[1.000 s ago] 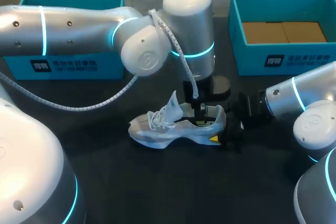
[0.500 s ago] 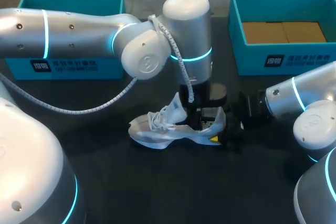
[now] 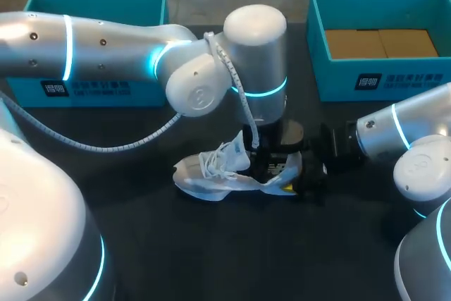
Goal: Take the shoe out of the shoebox, open the shoe tongue, remove and reinsert the insole, then place the shoe into the shoebox
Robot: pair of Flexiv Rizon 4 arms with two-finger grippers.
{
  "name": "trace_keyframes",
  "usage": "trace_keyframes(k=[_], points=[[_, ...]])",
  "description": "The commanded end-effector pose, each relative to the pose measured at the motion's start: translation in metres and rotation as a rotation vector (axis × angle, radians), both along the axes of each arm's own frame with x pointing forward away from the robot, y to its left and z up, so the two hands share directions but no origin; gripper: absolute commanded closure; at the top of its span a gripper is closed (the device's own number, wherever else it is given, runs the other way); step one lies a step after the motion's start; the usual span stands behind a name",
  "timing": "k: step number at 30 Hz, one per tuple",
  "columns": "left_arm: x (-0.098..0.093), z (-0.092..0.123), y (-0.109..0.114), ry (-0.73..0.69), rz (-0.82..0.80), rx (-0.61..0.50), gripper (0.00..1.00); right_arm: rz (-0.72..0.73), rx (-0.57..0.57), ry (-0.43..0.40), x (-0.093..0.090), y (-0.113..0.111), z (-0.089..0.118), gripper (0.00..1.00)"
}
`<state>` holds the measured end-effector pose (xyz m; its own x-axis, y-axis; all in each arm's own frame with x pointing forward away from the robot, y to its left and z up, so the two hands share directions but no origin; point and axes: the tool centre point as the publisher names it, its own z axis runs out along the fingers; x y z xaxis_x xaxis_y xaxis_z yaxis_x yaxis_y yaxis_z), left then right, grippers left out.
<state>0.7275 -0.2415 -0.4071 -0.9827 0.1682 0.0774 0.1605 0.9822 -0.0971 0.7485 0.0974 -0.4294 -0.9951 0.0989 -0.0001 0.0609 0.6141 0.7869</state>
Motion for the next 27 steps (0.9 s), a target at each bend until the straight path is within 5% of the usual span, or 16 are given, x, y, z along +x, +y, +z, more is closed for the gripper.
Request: trace_keyframes(k=[1,4,10,12,17,27], points=[[-0.003,-0.028,-0.001,-0.037,0.0,0.005,0.39,-0.002,-0.004,0.001,0.0,0.003,-0.004,1.0],[0.0,-0.033,-0.001,-0.068,0.002,0.012,0.62,-0.002,-0.004,0.001,0.0,0.003,-0.004,1.0],[0.007,-0.039,0.001,-0.124,0.004,0.021,0.84,-0.002,-0.004,0.001,0.0,0.003,-0.004,1.0],[0.01,-0.042,0.002,-0.132,0.011,0.024,1.0,-0.002,-0.004,0.001,0.0,0.003,-0.004,1.0],[0.016,-0.044,0.007,-0.145,0.039,0.026,1.0,-0.002,-0.004,0.001,0.0,0.003,-0.004,1.0],[0.026,-0.012,0.019,-0.169,0.097,-0.03,1.0,-0.002,-0.004,0.001,0.0,0.003,-0.004,1.0]])
